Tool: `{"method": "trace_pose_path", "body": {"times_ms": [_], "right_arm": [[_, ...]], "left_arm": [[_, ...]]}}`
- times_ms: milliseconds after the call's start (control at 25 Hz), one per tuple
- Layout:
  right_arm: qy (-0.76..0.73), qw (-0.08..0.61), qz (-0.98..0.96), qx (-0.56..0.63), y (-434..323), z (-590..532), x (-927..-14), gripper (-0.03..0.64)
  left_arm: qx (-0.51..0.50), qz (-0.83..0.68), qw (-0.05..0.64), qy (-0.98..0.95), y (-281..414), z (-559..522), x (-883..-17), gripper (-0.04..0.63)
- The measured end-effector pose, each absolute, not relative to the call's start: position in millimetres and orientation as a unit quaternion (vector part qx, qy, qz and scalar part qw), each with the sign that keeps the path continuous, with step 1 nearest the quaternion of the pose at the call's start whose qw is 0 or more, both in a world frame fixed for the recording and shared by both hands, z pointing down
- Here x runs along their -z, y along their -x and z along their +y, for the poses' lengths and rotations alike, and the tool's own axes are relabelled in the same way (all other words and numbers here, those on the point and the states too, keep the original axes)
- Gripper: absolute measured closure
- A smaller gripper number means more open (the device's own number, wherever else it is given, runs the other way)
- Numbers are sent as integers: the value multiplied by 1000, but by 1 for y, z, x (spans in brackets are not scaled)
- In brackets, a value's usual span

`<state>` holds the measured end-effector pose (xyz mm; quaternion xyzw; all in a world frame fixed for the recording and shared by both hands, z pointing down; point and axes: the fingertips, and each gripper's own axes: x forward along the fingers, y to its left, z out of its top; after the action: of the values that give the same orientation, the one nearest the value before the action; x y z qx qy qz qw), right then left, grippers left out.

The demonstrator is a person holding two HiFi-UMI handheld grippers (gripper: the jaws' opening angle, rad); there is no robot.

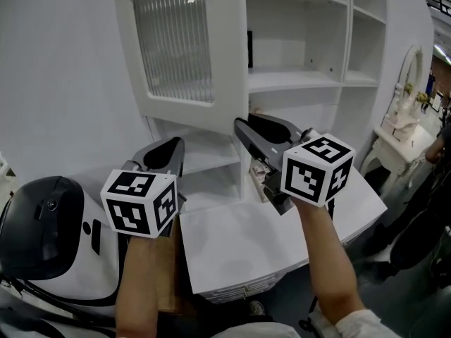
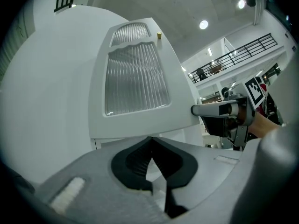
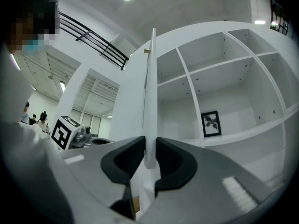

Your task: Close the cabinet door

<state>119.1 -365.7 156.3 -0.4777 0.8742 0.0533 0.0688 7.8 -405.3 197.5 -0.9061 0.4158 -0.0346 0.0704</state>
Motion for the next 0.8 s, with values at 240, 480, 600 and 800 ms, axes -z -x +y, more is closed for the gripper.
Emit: {"method": "trace_pose_path", "body": {"times_ms": [240,480,600,800], "right_arm": [[473,74,877,-49,-136,-383,-155,535],[473,78,876,-49,-148,-399,-155,529],[472,81,877,-48,-153,-406,-155,528],[474,83,875,-46,-162,-420,-155,524]], "left_arm": [[40,424,71,902,-21,-419,-196,597],[43,429,72,900,-32,-431,-197,597],[46,430,73,899,-37,-437,-196,597],[42,431,78,898,-44,-446,-193,597]]}}
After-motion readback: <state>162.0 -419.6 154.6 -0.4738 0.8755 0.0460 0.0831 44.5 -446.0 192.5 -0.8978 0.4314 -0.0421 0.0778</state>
